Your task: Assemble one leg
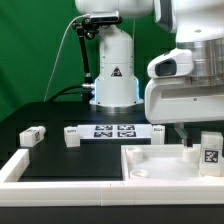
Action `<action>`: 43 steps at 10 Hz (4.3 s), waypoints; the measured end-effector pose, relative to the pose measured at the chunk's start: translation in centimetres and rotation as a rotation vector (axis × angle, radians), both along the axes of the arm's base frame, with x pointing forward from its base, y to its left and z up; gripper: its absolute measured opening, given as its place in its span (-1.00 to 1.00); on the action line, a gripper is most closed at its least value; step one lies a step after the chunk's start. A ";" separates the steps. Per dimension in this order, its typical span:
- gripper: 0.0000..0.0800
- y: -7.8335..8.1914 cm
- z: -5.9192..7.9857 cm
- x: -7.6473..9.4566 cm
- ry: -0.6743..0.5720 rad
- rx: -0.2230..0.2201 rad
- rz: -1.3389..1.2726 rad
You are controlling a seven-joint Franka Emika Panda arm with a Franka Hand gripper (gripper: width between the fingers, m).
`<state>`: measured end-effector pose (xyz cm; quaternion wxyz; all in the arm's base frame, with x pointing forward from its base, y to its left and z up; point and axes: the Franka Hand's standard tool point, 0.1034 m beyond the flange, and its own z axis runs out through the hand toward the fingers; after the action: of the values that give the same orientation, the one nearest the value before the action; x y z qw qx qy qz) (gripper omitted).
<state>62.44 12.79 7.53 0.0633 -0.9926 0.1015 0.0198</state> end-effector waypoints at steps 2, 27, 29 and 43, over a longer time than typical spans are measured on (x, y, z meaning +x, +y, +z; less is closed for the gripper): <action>0.31 -0.1 0.0 0.0 -0.013 0.002 0.092; 0.37 -0.3 -0.6 -0.1 0.215 0.106 -1.347; 0.58 0.4 -0.5 -0.7 0.242 0.084 -1.245; 0.62 -1.1 0.1 0.4 -0.064 0.003 0.151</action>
Offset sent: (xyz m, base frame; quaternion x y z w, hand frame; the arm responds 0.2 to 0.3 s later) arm 0.0000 0.0000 0.0000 0.0000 0.0000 0.0000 1.0000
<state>62.89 11.68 7.63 0.0661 -0.9975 0.0240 -0.0072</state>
